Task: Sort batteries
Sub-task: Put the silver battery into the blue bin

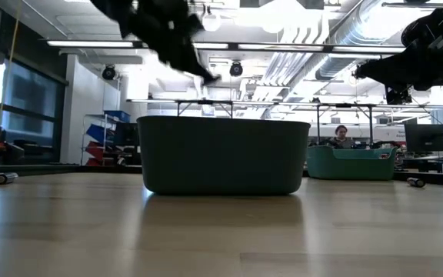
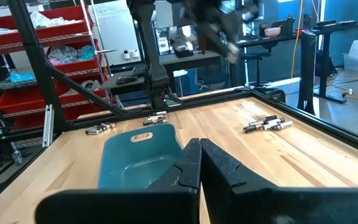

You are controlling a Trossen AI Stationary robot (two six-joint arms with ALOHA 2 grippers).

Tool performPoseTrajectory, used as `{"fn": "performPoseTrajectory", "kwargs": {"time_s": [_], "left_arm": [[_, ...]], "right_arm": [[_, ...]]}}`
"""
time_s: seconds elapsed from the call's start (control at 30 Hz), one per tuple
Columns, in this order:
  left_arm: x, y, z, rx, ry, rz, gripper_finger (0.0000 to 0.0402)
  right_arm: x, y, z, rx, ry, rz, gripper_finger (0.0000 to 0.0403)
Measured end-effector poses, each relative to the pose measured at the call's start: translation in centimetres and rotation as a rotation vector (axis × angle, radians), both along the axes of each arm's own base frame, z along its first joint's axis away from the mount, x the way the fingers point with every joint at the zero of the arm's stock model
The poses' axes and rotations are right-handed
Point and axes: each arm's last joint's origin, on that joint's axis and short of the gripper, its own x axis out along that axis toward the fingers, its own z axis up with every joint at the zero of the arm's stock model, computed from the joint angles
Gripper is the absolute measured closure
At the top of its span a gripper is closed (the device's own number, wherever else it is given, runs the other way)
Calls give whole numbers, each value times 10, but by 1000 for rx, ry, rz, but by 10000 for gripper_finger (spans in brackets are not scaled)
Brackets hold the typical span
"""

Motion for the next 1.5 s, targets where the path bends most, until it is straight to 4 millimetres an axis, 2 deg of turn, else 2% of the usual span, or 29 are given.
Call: {"fn": "performPoseTrajectory", "kwargs": {"time_s": [0.13,0.33,0.57,0.77,0.97,1.23,1.33,1.5], "left_arm": [[-1,-37,24,-47,-100,-63,368],[3,-90,39,-118,-174,-124,368],[10,-146,33,-178,-159,-118,368],[18,-176,16,-272,-90,-114,368],[38,-183,-17,-300,-4,-22,368],[62,-166,-63,-360,101,105,368],[65,-158,-73,-368,164,152,368],[71,-154,-73,-359,230,179,368]], "right_arm": [[0,0,0,0,0,0,403],[0,0,0,0,0,0,403],[0,0,0,0,0,0,403],[0,0,0,0,0,0,403],[0,0,0,0,0,0,403],[0,0,0,0,0,0,403],[0,0,0,0,0,0,403],[0,0,0,0,0,0,403]]}}
